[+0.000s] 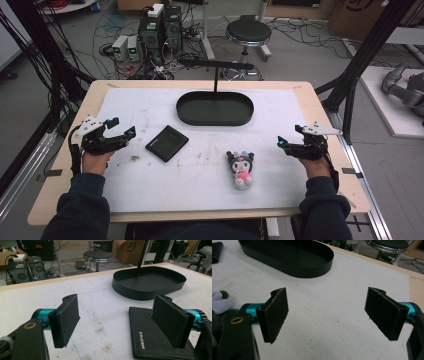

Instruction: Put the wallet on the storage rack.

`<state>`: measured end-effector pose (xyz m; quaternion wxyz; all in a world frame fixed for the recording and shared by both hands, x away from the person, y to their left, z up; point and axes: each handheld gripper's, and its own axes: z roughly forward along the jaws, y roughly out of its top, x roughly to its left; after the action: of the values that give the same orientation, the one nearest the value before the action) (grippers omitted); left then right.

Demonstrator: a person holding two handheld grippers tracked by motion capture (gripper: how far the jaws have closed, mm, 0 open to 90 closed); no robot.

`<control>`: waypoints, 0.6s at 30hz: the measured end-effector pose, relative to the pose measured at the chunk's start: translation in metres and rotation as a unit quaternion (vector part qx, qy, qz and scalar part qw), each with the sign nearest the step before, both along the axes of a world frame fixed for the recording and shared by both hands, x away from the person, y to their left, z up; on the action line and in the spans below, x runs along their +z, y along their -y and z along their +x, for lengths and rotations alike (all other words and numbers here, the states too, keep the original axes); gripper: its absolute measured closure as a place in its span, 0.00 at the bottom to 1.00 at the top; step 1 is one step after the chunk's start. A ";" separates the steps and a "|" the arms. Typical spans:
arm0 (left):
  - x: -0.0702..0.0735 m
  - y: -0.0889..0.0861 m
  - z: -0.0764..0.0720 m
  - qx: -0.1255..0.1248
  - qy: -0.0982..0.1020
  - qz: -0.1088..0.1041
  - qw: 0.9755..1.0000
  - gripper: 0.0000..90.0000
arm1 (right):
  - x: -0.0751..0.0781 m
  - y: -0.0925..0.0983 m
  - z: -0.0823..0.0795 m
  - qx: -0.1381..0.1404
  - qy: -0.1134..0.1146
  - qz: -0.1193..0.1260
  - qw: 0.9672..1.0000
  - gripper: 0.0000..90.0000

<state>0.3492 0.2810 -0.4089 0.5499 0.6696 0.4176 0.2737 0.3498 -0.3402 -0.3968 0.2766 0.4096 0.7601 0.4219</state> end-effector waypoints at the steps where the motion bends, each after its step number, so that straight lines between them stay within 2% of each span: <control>1: 0.000 0.000 0.000 0.000 0.000 0.001 1.000 0.24 | 0.000 0.000 0.000 -0.001 -0.001 -0.001 1.000 0.21; 5: 0.000 0.000 -0.001 0.003 0.000 0.004 1.000 0.24 | 0.000 -0.001 0.001 0.001 -0.001 0.001 1.000 0.21; 10: 0.002 0.000 -0.003 0.009 -0.009 -0.011 1.000 0.26 | -0.001 -0.002 0.000 0.004 -0.004 0.001 1.000 0.21; 18: 0.004 0.001 -0.008 0.008 -0.002 0.002 1.000 0.26 | 0.002 -0.009 -0.008 0.012 -0.005 0.010 1.000 0.21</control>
<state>0.3415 0.2800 -0.4048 0.5455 0.6681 0.4236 0.2771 0.3422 -0.3313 -0.3946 0.2637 0.4054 0.7620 0.4306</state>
